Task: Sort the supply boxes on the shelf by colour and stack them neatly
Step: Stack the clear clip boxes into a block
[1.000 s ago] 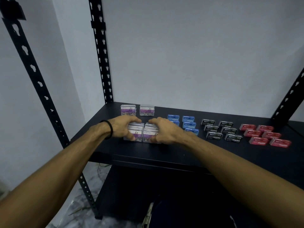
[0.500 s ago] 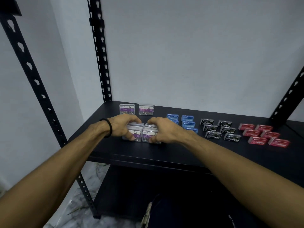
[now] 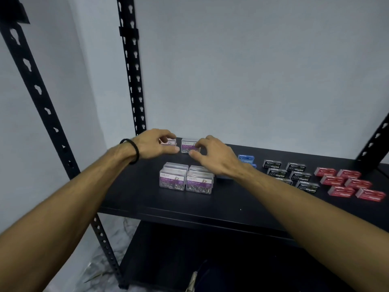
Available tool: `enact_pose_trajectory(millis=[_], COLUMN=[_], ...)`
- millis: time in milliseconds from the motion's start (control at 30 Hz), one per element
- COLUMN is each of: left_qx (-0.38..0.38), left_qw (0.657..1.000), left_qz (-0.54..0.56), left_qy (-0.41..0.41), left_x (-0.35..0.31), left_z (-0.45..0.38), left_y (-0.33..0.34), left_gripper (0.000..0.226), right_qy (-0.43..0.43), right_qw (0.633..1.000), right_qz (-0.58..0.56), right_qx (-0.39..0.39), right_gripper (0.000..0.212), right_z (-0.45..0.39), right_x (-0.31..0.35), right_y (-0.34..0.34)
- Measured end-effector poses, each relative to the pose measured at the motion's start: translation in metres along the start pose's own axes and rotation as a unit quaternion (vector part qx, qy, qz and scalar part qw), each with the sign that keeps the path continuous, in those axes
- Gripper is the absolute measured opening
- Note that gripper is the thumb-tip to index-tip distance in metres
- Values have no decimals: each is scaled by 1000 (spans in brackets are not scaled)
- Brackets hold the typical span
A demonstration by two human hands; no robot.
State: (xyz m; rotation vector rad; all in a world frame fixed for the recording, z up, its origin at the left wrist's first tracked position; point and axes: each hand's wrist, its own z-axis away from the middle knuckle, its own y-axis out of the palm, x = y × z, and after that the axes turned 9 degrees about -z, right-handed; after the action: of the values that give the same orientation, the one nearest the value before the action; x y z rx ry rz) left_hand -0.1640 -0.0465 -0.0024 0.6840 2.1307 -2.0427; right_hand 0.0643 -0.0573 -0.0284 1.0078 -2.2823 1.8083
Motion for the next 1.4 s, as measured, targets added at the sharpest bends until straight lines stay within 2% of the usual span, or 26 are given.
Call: enact_pose_trajectory(millis=[133, 367, 567, 767, 1400], left_qx=[-71, -63, -69, -115, -59], left_qw=[997, 993, 995, 991, 995], left_qz=[-28, -73, -31, 8, 72], left_qy=[-24, -62, -59, -63, -23], left_x=[9, 27, 41, 43, 18], left_z=[-33, -67, -76, -78, -61], left_y=[4, 21, 33, 42, 44], left_gripper=[43, 40, 27, 23, 17], right_qy=[-15, -10, 8, 45, 67], right_qw=[1000, 1000, 998, 997, 994], right_qz=[7, 25, 45, -26, -57], right_qx=[-25, 11, 49, 53, 61], right_gripper=[38, 43, 37, 34, 34], right_z=[-25, -65, -90, -93, -57], right_x=[2, -7, -17, -21, -13], right_y=[9, 26, 37, 43, 21])
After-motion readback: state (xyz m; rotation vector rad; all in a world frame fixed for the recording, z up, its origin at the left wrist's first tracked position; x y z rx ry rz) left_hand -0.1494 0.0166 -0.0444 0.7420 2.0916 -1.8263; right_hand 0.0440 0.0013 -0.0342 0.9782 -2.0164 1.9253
